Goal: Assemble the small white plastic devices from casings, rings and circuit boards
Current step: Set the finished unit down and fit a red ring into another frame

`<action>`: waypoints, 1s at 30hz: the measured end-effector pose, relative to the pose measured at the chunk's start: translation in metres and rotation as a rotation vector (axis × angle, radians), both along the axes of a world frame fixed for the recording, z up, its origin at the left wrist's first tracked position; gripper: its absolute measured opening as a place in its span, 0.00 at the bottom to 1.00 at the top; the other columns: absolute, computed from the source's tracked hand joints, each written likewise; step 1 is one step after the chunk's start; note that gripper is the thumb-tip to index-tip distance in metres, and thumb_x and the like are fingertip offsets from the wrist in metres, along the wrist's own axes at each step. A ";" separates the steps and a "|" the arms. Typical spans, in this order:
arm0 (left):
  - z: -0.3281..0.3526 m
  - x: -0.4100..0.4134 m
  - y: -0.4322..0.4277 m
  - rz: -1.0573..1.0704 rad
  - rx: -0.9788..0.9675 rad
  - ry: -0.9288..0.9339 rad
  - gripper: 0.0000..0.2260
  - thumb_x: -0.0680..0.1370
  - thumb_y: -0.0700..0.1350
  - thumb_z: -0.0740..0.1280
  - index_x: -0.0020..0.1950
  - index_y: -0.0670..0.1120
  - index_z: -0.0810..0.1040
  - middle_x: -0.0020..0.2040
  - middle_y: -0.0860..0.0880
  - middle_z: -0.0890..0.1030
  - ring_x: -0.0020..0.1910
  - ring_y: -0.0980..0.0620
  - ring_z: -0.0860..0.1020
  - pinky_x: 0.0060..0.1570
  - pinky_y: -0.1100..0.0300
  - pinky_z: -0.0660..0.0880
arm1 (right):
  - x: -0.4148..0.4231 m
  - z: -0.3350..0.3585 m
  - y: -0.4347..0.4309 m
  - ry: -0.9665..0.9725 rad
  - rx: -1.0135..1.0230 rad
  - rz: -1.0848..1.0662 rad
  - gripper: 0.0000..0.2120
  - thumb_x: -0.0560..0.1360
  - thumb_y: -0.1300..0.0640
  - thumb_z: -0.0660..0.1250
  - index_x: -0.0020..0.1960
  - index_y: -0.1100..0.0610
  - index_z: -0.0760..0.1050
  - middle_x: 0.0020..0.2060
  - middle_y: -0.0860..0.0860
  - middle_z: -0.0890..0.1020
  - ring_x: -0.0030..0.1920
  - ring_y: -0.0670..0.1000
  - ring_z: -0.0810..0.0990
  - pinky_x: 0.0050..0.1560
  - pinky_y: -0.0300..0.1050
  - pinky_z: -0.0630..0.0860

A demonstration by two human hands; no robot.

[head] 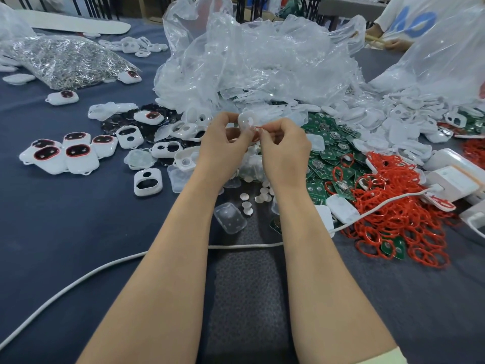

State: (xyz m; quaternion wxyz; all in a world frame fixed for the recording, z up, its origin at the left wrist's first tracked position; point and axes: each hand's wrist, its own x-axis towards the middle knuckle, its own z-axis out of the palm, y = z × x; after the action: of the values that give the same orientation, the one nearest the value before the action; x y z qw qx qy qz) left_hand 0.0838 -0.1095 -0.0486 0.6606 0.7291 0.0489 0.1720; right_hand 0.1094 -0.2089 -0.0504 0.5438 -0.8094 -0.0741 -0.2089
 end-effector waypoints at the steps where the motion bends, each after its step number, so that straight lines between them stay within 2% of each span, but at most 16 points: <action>1: 0.000 0.000 0.000 -0.013 0.014 0.008 0.06 0.78 0.44 0.68 0.52 0.50 0.73 0.48 0.47 0.84 0.47 0.54 0.83 0.51 0.58 0.79 | 0.000 0.000 0.000 0.000 0.003 -0.005 0.03 0.75 0.62 0.68 0.46 0.60 0.79 0.35 0.47 0.79 0.35 0.40 0.75 0.42 0.36 0.74; 4: 0.001 0.000 -0.001 -0.031 0.049 0.023 0.10 0.77 0.41 0.69 0.56 0.48 0.73 0.51 0.45 0.83 0.50 0.51 0.83 0.57 0.53 0.78 | -0.001 0.000 0.000 -0.011 -0.006 -0.012 0.03 0.75 0.62 0.68 0.45 0.61 0.79 0.36 0.49 0.80 0.37 0.45 0.77 0.45 0.41 0.75; 8: 0.001 0.000 -0.002 -0.045 0.030 0.023 0.12 0.79 0.38 0.65 0.63 0.44 0.74 0.51 0.44 0.84 0.51 0.52 0.83 0.57 0.56 0.78 | 0.000 -0.001 0.001 -0.038 -0.074 -0.027 0.03 0.75 0.62 0.67 0.46 0.61 0.78 0.39 0.53 0.82 0.41 0.50 0.79 0.46 0.46 0.75; 12: 0.001 0.000 0.001 -0.028 -0.009 0.035 0.11 0.82 0.41 0.61 0.65 0.45 0.73 0.50 0.47 0.83 0.50 0.53 0.82 0.46 0.66 0.77 | 0.001 -0.001 0.000 -0.017 -0.038 -0.007 0.02 0.75 0.62 0.67 0.45 0.59 0.78 0.36 0.47 0.78 0.38 0.44 0.76 0.43 0.35 0.73; 14: 0.001 0.000 0.001 -0.022 -0.022 0.032 0.12 0.82 0.41 0.60 0.65 0.45 0.73 0.51 0.47 0.83 0.51 0.52 0.82 0.46 0.66 0.77 | 0.002 -0.001 0.000 -0.010 -0.025 0.000 0.02 0.75 0.61 0.67 0.46 0.60 0.78 0.36 0.47 0.79 0.37 0.41 0.75 0.41 0.32 0.72; 17: 0.001 0.000 0.002 -0.028 -0.006 0.034 0.12 0.82 0.42 0.61 0.66 0.47 0.73 0.50 0.49 0.83 0.50 0.54 0.82 0.44 0.66 0.76 | 0.002 -0.001 0.000 -0.003 -0.002 0.007 0.03 0.76 0.61 0.67 0.47 0.61 0.79 0.37 0.48 0.79 0.37 0.40 0.75 0.42 0.32 0.72; 18: 0.001 0.000 0.002 -0.032 -0.001 0.032 0.12 0.82 0.42 0.61 0.66 0.47 0.73 0.50 0.49 0.83 0.50 0.54 0.82 0.44 0.66 0.76 | 0.002 -0.001 -0.001 -0.002 -0.002 0.009 0.03 0.76 0.61 0.67 0.47 0.61 0.79 0.37 0.48 0.80 0.37 0.41 0.75 0.42 0.32 0.72; 23: 0.000 0.001 0.002 -0.030 0.013 0.024 0.10 0.82 0.40 0.60 0.63 0.47 0.73 0.52 0.45 0.83 0.53 0.50 0.82 0.58 0.54 0.77 | 0.002 -0.001 -0.002 0.006 0.009 0.018 0.03 0.76 0.62 0.67 0.47 0.60 0.79 0.37 0.47 0.79 0.38 0.42 0.76 0.42 0.31 0.73; 26: 0.000 0.001 0.002 -0.029 0.011 0.020 0.10 0.82 0.39 0.60 0.62 0.47 0.74 0.50 0.46 0.83 0.52 0.50 0.82 0.59 0.53 0.77 | 0.003 0.000 -0.001 0.001 0.006 0.017 0.02 0.76 0.61 0.68 0.47 0.59 0.79 0.37 0.47 0.79 0.38 0.42 0.76 0.41 0.30 0.73; 30: 0.001 0.000 0.003 -0.024 0.046 0.030 0.11 0.82 0.41 0.60 0.63 0.48 0.74 0.51 0.47 0.83 0.52 0.50 0.82 0.53 0.58 0.77 | 0.003 -0.001 0.001 -0.009 0.003 -0.004 0.02 0.75 0.61 0.67 0.45 0.59 0.78 0.34 0.43 0.77 0.36 0.39 0.75 0.40 0.28 0.71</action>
State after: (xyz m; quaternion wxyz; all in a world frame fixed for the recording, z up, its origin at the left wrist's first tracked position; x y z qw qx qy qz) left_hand 0.0836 -0.1070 -0.0476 0.6450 0.7470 0.0464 0.1542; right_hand 0.1123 -0.2084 -0.0511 0.5442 -0.8079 -0.0746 -0.2135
